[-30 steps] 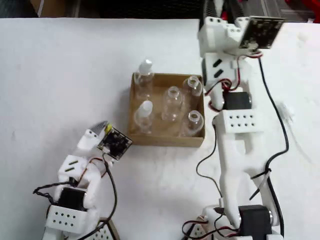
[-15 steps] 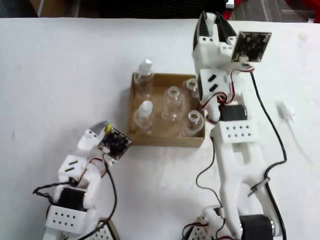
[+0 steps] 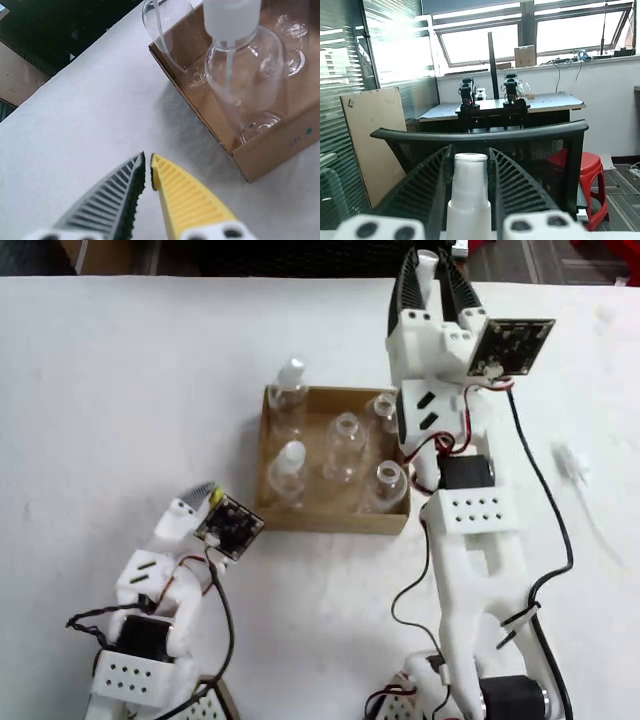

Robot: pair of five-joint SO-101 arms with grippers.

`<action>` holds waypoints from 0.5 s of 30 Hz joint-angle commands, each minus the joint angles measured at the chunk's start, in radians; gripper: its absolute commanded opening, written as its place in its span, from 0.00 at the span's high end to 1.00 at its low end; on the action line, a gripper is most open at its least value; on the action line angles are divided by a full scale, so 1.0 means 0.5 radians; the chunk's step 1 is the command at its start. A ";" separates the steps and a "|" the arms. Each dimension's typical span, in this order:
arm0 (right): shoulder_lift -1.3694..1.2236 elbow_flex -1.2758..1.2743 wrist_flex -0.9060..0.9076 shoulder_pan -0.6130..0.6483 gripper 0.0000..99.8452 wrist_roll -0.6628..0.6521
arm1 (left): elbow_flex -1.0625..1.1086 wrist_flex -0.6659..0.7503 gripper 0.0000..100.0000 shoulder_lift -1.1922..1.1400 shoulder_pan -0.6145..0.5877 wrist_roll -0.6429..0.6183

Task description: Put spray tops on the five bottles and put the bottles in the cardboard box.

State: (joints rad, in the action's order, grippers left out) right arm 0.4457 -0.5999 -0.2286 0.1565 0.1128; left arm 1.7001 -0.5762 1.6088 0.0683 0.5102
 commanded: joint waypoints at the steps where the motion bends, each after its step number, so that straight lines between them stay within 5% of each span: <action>1: 0.048 -0.012 -0.057 0.029 0.98 0.021 | -0.006 0.034 0.98 -0.011 0.023 0.015; 15: 0.041 -0.169 -0.057 0.026 0.98 0.021 | -0.006 0.034 0.98 -0.011 0.023 0.015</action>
State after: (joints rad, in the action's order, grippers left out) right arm 0.4457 -0.6843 -0.2317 0.1626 0.1128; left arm 1.7001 -0.5762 1.6088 0.0683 0.5102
